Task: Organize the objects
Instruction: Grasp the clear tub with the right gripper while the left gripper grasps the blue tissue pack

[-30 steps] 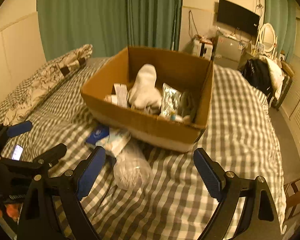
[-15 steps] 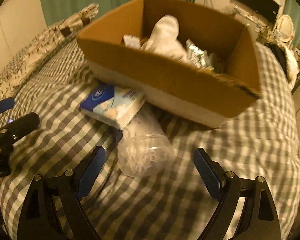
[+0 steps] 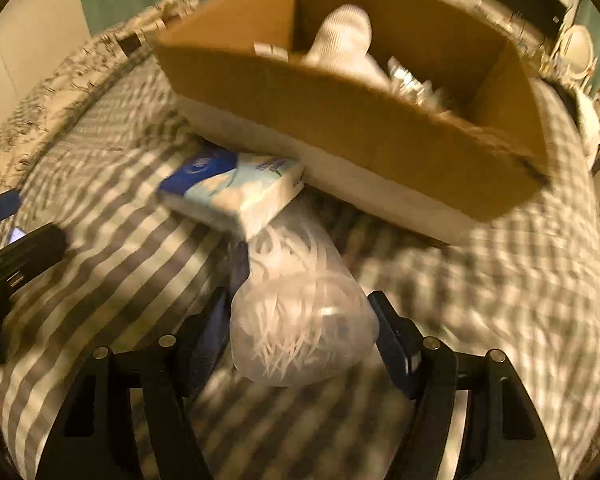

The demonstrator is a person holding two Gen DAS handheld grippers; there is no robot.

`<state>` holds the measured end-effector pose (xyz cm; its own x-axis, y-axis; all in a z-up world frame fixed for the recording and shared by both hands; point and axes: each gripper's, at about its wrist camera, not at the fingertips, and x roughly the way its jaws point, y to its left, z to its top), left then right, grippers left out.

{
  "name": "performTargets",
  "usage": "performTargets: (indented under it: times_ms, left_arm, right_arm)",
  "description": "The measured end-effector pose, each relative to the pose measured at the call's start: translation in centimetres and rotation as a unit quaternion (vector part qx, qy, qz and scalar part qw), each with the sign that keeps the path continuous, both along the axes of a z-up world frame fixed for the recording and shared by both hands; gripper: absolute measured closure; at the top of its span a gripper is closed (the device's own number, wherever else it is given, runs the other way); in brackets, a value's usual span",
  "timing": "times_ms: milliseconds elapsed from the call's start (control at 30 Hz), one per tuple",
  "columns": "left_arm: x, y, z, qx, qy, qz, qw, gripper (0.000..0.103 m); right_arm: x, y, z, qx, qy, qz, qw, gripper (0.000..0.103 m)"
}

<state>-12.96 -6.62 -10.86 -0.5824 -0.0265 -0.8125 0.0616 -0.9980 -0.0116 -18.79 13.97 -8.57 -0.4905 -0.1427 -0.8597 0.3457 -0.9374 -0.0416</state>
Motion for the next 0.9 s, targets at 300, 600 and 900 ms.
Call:
performTargets:
  times_ms: [300,600,900]
  left_arm:
    - [-1.3,4.5,0.5,-0.008,-0.001,-0.049,0.9988,0.001]
    - [-6.0,9.8,-2.4,-0.037,-0.032,-0.075,0.996,0.001]
    - [-8.5,12.8,-5.9,-0.07,-0.056,-0.09,0.9919,0.004]
  right_arm:
    - [3.1,4.8,6.2,-0.01,0.092,-0.06,0.994,0.036]
    - [2.9,7.7,8.3,-0.032,0.126,-0.086,0.988,0.036]
    - [1.8,10.4,7.3,-0.057,0.116,-0.11,0.985,0.037]
